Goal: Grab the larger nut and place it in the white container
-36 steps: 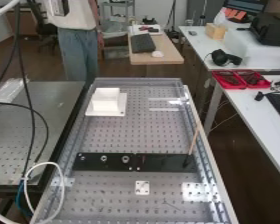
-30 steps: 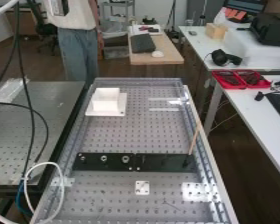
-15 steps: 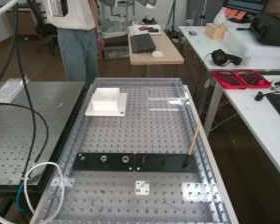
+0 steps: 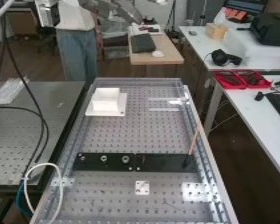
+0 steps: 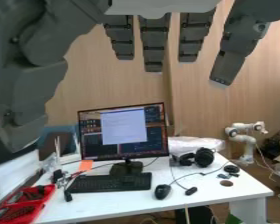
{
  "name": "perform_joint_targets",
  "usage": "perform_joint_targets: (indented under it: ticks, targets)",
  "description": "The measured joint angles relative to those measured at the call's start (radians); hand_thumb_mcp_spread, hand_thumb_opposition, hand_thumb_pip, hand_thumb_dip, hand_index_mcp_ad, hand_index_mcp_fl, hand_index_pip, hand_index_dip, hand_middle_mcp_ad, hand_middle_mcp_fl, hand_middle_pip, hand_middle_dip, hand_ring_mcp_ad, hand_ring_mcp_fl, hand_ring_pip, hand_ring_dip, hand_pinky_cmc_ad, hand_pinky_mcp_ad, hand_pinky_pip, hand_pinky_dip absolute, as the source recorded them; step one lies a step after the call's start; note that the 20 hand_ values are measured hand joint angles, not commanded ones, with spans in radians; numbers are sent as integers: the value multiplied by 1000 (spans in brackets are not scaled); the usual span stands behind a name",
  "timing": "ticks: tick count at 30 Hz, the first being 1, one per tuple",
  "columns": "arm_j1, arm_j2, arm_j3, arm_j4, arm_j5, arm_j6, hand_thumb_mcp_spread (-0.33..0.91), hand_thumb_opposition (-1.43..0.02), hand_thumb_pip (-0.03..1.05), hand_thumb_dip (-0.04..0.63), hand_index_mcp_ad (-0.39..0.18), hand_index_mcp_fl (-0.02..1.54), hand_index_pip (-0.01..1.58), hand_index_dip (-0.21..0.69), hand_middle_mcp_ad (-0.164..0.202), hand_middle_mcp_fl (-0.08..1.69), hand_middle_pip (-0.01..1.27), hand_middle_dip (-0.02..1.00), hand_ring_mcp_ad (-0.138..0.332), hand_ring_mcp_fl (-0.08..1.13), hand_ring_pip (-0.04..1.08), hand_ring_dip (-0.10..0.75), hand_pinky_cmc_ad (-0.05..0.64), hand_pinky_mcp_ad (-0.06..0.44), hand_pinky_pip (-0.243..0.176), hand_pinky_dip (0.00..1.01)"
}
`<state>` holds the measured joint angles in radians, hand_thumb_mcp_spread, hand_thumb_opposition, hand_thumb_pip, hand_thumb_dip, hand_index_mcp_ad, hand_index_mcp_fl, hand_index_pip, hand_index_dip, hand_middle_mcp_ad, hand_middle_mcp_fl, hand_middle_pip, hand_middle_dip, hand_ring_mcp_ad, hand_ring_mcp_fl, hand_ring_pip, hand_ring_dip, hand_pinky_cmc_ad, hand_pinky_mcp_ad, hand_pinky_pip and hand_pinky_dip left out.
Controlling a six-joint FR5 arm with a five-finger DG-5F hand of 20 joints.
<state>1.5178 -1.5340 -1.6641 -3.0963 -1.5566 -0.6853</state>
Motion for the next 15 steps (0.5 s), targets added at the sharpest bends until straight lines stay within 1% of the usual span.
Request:
perform_joint_targets:
  ticks: [1, 5, 11, 12, 13, 15]
  targets:
    - [0, 0, -1, 1, 1, 0, 194, -716, 525, 82, -21, 54, 93, -3, 87, 87, 113, 225, 168, -3, 77, 119, 379, 330, -94, 632]
    - [1, 11, -47, 26, 41, 3, 188, -730, 525, 79, -21, 54, 93, -3, 87, 87, 113, 230, 168, -3, 77, 119, 379, 330, -96, 634]
    - [14, 35, -143, 77, 155, 28, 188, -730, 531, 80, -21, 52, 93, -3, 86, 101, 112, 230, 169, 0, 75, 117, 379, 332, -96, 632]
    - [19, 42, -168, 89, 188, 36, 188, -730, 534, 84, -21, 52, 93, -3, 86, 101, 112, 230, 173, 0, 77, 119, 379, 332, -96, 634]
    - [23, 46, -184, 98, 210, 41, 188, -726, 536, 80, -21, 52, 91, -3, 86, 99, 112, 230, 173, 0, 77, 119, 391, 332, -96, 632]
    - [31, 52, -215, 115, 254, 49, 192, -744, 539, 94, -21, 52, 91, -7, 86, 101, 112, 230, 175, -3, 75, 119, 393, 332, -103, 646]
